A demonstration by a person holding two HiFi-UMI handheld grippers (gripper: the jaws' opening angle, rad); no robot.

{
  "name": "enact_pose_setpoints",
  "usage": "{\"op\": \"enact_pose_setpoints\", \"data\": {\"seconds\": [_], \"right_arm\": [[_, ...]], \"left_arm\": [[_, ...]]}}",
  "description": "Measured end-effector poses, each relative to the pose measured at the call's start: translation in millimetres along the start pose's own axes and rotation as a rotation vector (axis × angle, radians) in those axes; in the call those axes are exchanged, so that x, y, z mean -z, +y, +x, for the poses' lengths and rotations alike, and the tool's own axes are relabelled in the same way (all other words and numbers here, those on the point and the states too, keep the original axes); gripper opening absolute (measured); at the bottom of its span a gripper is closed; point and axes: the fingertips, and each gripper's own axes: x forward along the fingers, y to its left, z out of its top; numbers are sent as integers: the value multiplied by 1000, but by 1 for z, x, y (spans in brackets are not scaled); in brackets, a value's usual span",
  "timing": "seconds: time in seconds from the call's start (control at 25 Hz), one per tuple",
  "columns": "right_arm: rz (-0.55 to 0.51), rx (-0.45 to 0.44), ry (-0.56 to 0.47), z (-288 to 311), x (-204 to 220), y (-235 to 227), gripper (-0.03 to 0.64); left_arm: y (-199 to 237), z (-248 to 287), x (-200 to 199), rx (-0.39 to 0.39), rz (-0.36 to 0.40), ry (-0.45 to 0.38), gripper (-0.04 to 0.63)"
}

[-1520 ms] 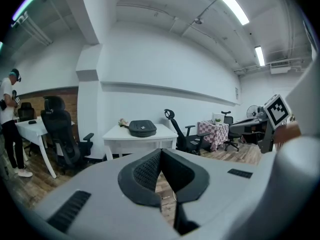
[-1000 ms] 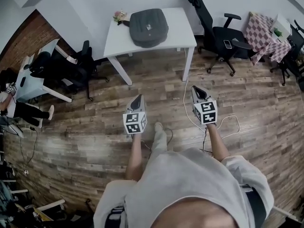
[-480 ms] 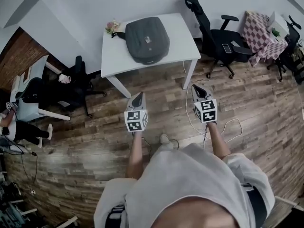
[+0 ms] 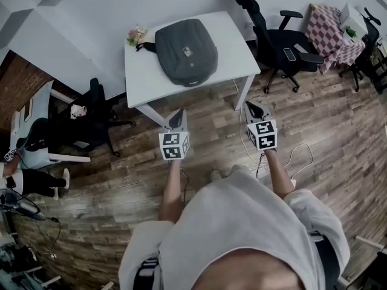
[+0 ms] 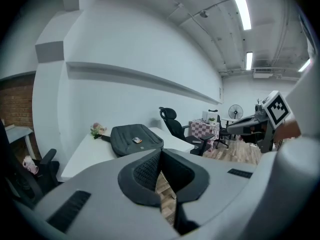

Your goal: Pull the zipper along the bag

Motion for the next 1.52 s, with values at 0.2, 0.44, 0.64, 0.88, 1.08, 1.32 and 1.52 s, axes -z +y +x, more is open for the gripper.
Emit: {"op": "enact_pose_setpoints", "data": {"seconds": [0.2,0.44,0.64,0.88,1.08,1.32,1.52], "right_arm": [[9,8,15,25,4,-7,14],[20,-13,24,69,3,-25,14],[4,-49,11,113,-11,-43,14],[4,-105,-3,174,-37,-80,14],[-2,-152,2,226,-47,-112,14],[-4,-238,-13,279,-55,-125,14],[4,-271,21,311,-49,-136,14]], "left_arm": [[13,24,4,14,3,25,26],[27,64,2,10,10,45,26],[40,103,-6,-8,4,57,26],[55,159,-23,-43,-9,88,26],[64,202,-34,-70,-13,110,26],[74,240,-30,-99,7,166,26],[75,263,-24,-93,21,193,26]]}}
